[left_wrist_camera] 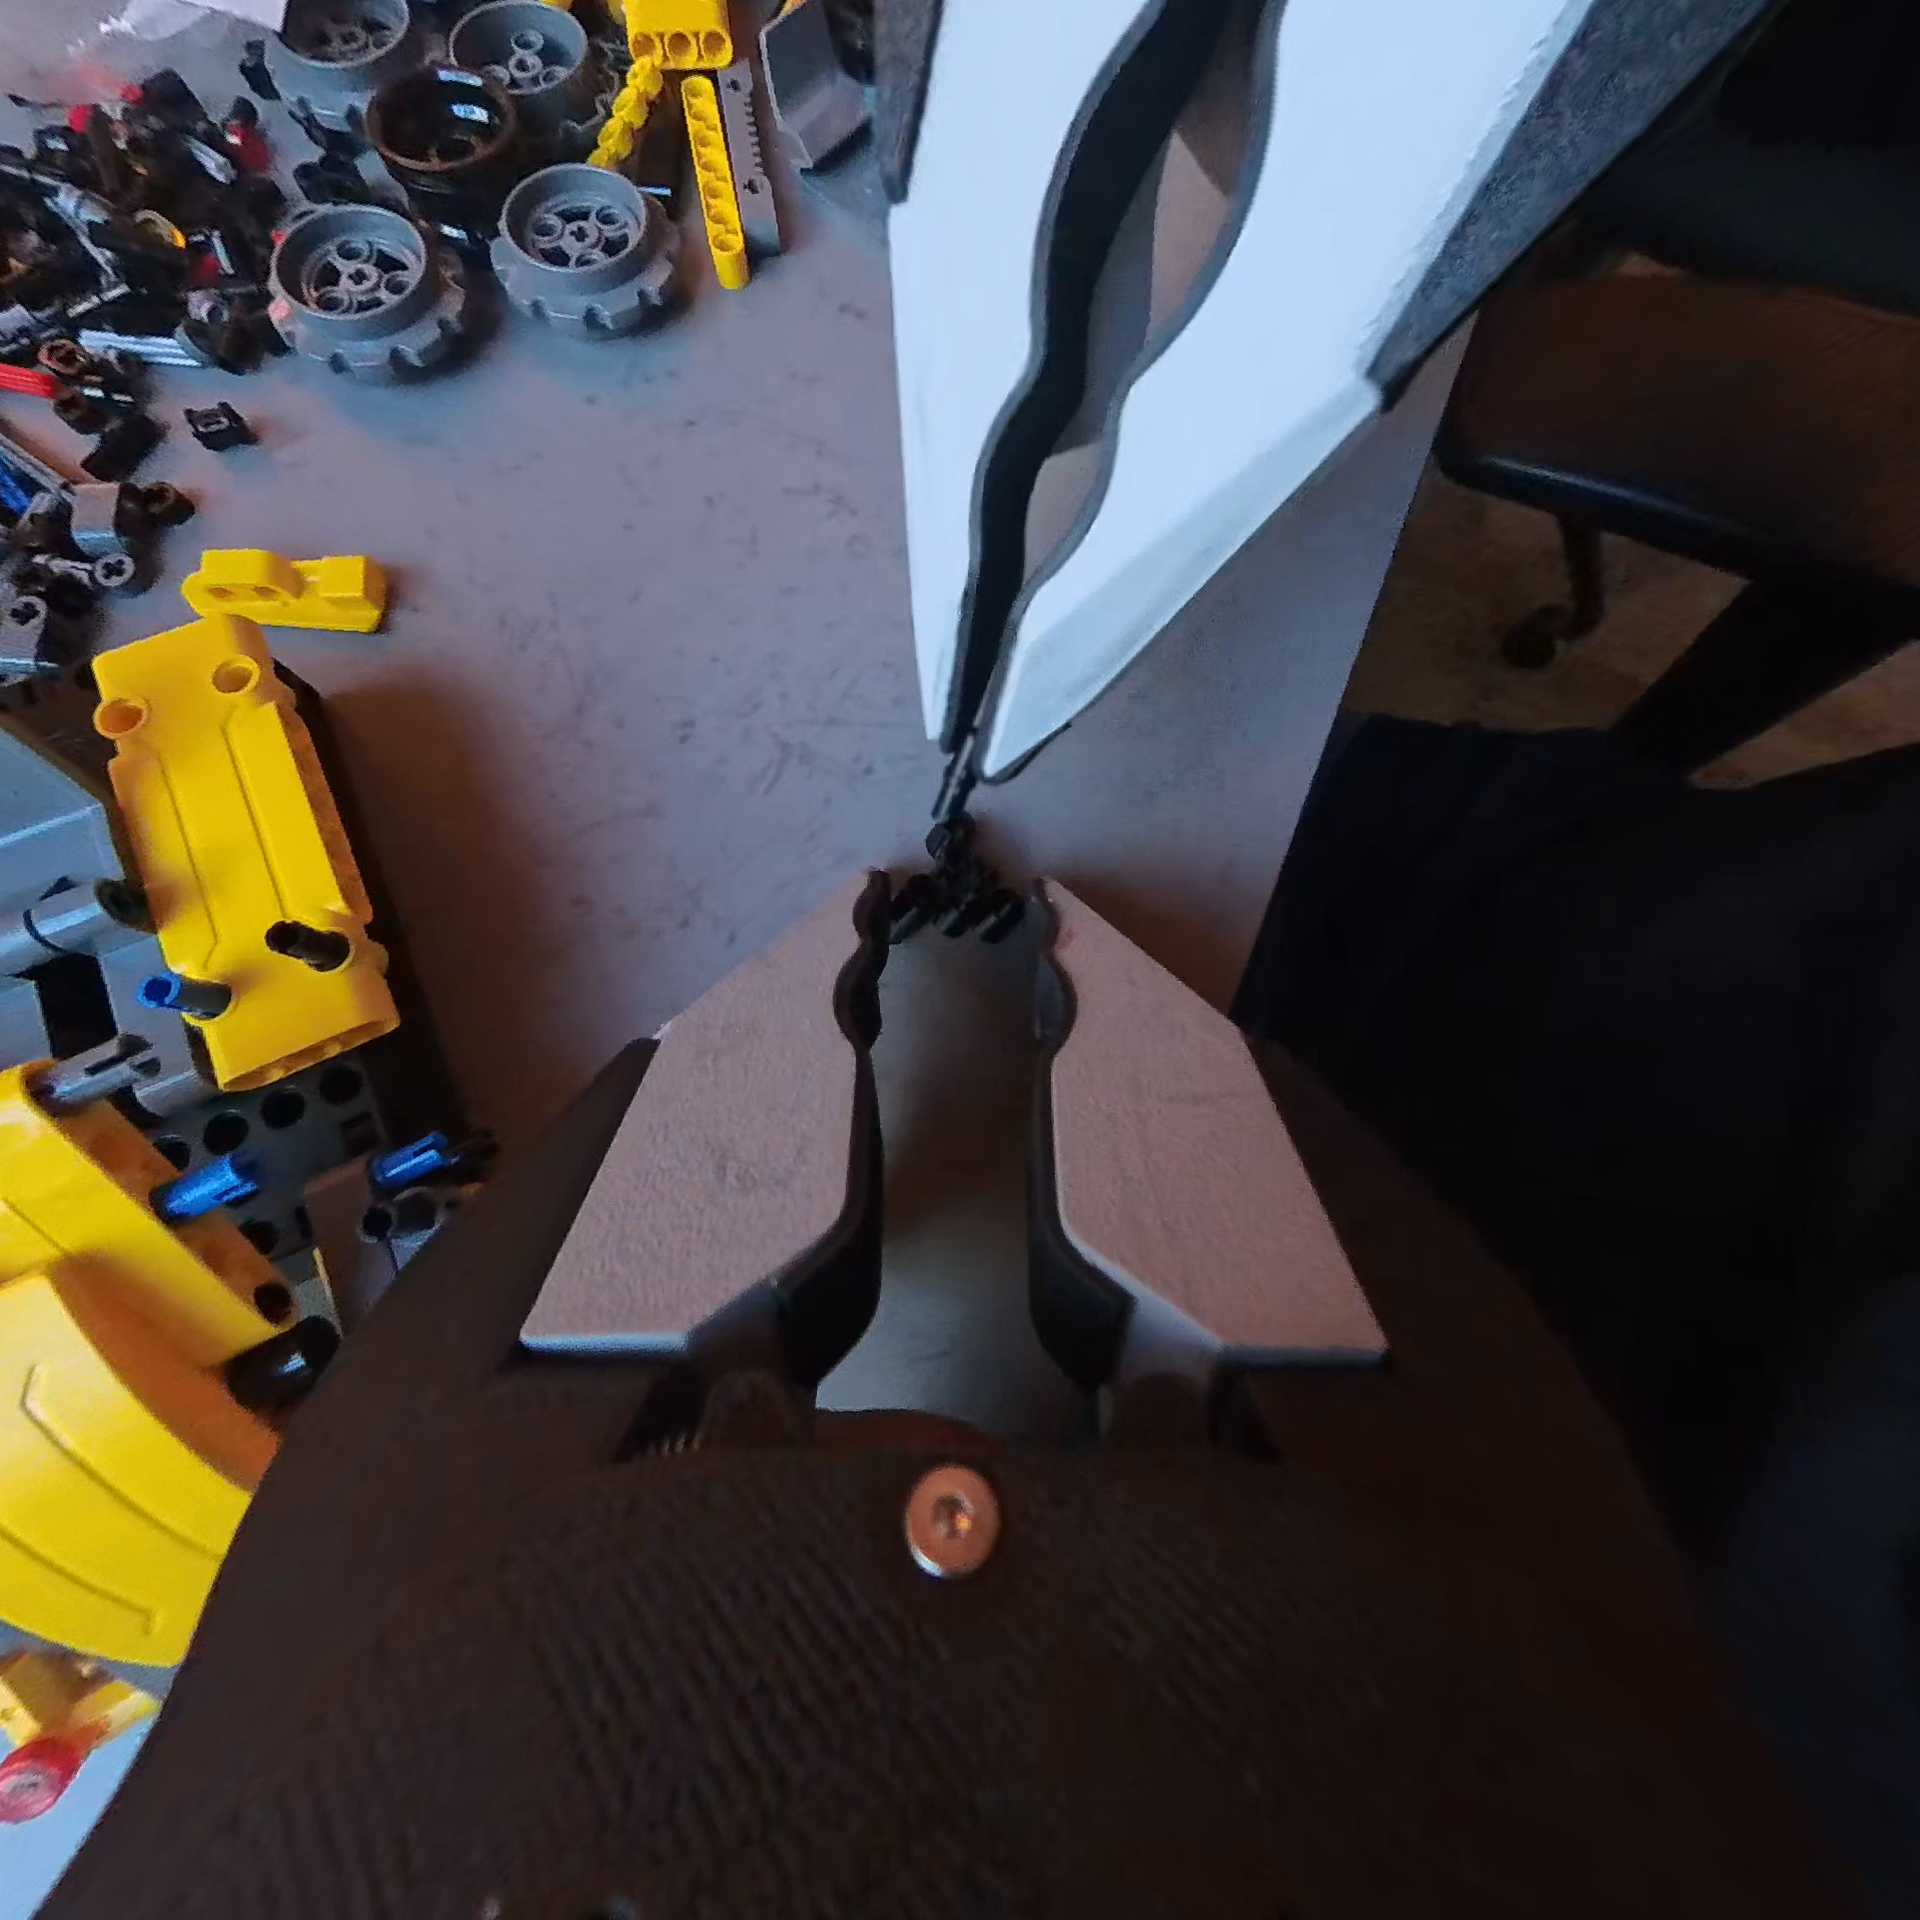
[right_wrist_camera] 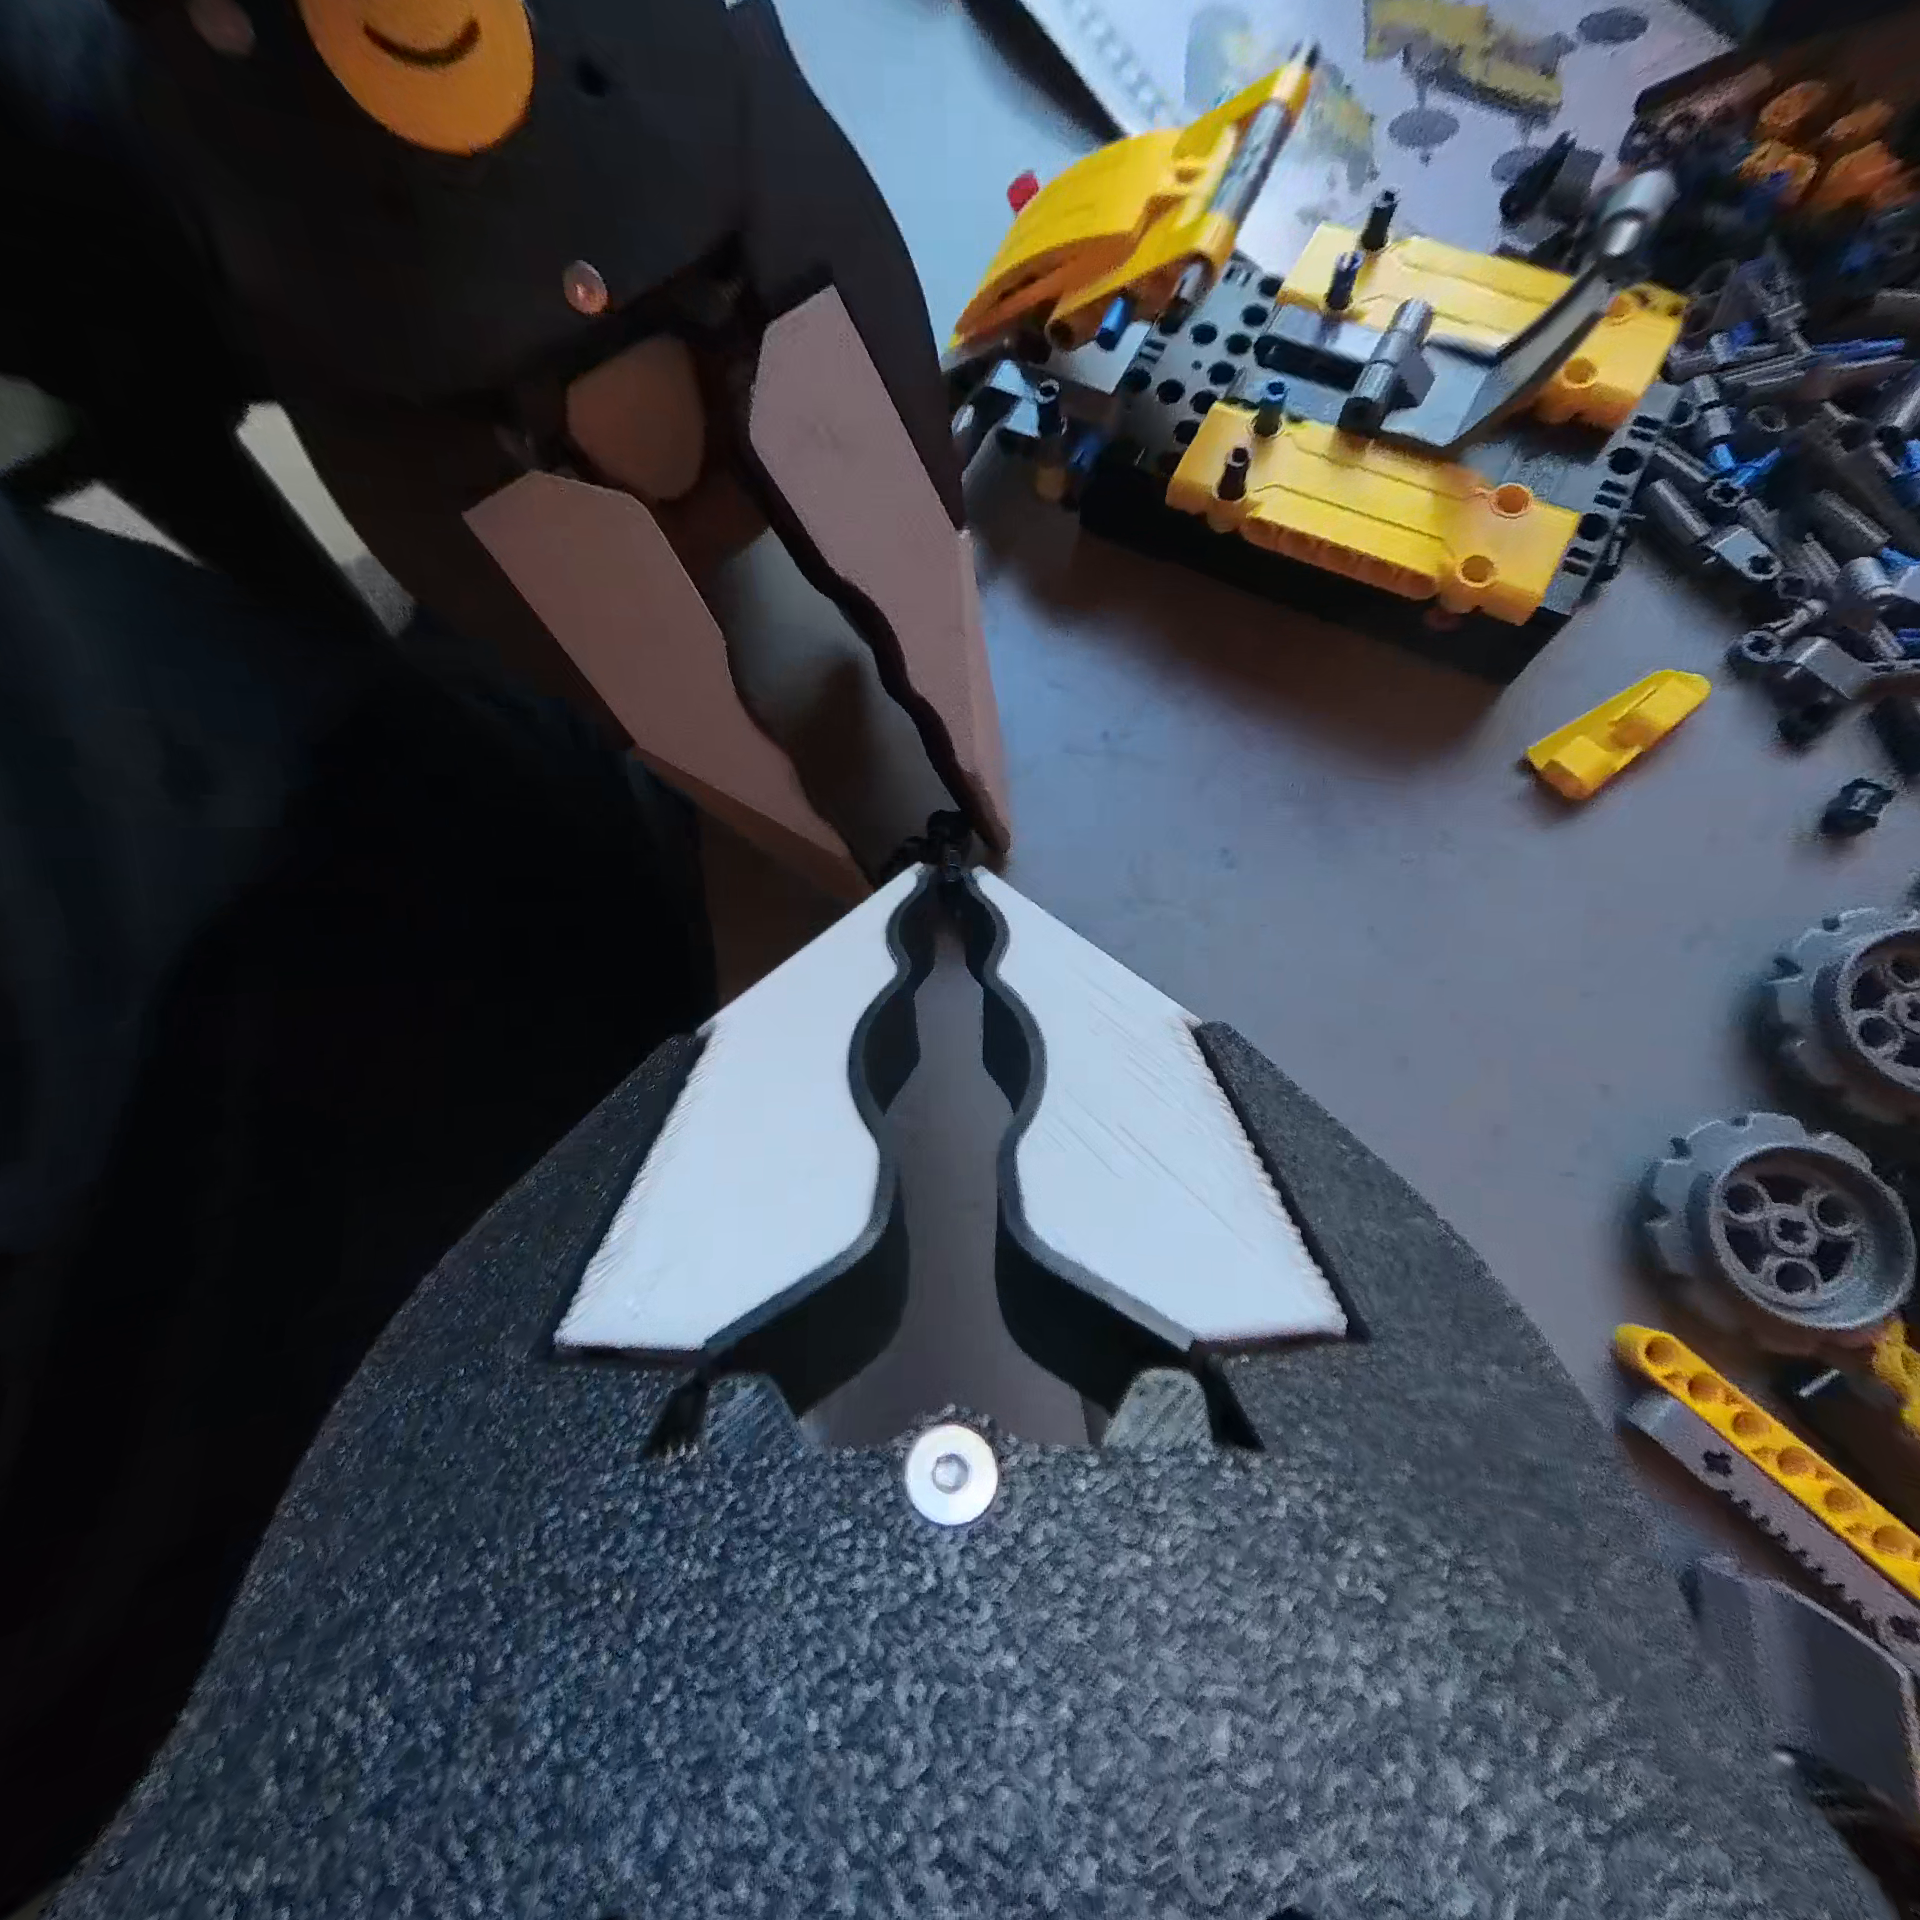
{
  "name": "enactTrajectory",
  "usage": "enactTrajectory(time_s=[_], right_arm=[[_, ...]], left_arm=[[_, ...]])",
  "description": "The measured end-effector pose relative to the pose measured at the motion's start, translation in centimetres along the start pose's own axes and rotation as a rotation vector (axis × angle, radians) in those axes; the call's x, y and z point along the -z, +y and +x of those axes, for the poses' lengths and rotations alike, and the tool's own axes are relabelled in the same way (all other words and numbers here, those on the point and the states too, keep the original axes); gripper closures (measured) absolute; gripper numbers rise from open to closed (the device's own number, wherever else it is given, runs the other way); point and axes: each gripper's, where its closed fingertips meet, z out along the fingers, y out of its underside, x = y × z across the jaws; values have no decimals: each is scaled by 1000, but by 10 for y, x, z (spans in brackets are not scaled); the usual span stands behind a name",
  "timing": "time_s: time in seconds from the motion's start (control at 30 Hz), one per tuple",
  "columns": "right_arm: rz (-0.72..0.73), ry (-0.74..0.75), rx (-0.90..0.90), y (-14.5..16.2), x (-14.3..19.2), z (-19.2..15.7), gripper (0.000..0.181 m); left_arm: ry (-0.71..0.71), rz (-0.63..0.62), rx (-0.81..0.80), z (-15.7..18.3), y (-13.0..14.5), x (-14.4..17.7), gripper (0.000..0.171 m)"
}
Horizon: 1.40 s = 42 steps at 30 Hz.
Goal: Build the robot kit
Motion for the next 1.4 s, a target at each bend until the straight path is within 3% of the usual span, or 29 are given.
enactTrajectory(time_s=[0.2,0.37,0.63,0.73,1.4], right_arm=[[-38,-11,-21,3,-4,-1,177],[-35,-6,-51,6,0,-5,177],[-43,8,-52,9,-6,-10,177],[-34,28,-56,9,-6,-9,177],[-124,190,110,8,-9,-2,178]], left_arm=[[-2,-1,-3,-2,3,4,130],[-17,7,-89,-1,6,10,126],[3,9,-265,7,2,6,142],[14,5,-253,6,1,3,150],[37,3,-145,0,0,1,150]])
